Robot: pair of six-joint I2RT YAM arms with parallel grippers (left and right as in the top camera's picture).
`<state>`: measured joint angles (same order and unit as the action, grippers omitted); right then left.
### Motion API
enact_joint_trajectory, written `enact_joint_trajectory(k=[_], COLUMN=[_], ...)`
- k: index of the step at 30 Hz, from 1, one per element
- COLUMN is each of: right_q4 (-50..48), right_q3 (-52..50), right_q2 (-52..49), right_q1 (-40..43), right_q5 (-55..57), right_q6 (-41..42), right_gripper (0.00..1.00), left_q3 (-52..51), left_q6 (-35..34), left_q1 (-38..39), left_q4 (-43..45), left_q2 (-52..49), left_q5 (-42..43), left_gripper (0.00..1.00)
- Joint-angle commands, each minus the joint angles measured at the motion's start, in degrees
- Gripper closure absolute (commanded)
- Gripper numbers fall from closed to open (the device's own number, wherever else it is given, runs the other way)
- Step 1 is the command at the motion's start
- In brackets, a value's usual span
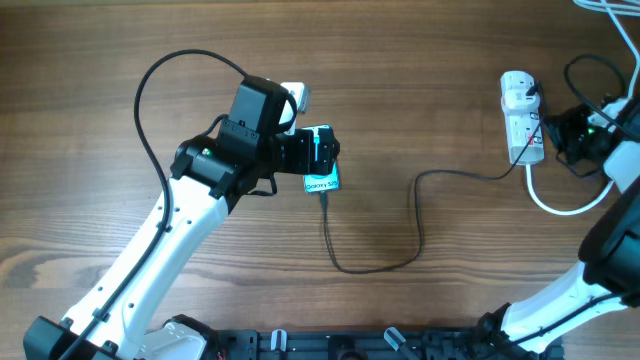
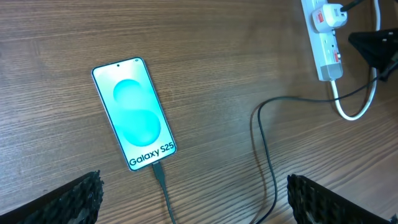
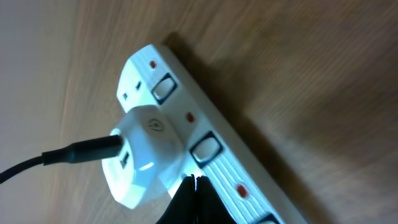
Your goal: Plug charger to phone and switch on socket
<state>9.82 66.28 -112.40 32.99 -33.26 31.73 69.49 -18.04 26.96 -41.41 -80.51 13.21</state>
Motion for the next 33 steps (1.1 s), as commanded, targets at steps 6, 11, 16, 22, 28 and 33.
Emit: enact_joint_trajectory(k=[6, 11, 16, 22, 28, 33], right_q4=[-2.8, -3.8, -5.4, -6.1, -7.4, -8.6], right_q3=[1.0, 1.0, 1.0, 1.0, 1.0, 1.0], right_q2=[-3.1, -3.2, -3.2, -3.4, -3.5, -3.6], right_q1=[-2.6, -2.7, -2.7, -2.7, -2.7, -2.7], right_q5=[1.8, 3.7, 4.1, 6.3, 7.0, 7.2], right_q6=[1.5, 1.7, 1.9, 2.9, 2.9, 3.0], right_gripper=[0.96, 0.96, 0.96, 0.96, 0.96, 0.96], left_q3=[0.7, 0.7, 0.7, 0.7, 0.7, 0.7], left_q6=[1.1, 1.1, 1.1, 1.1, 1.1, 1.1], left_q1=[0.2, 0.2, 0.2, 0.2, 0.2, 0.2], left_q4=[0.0, 0.0, 0.0, 0.0, 0.0, 0.1], left_q2=[0.7, 0.7, 0.7, 0.7, 0.7, 0.7], left_q5=[-0.9, -1.3, -1.3, -1.3, -1.3, -1.3], left_gripper=[0.0, 0.0, 0.0, 0.0, 0.0, 0.0])
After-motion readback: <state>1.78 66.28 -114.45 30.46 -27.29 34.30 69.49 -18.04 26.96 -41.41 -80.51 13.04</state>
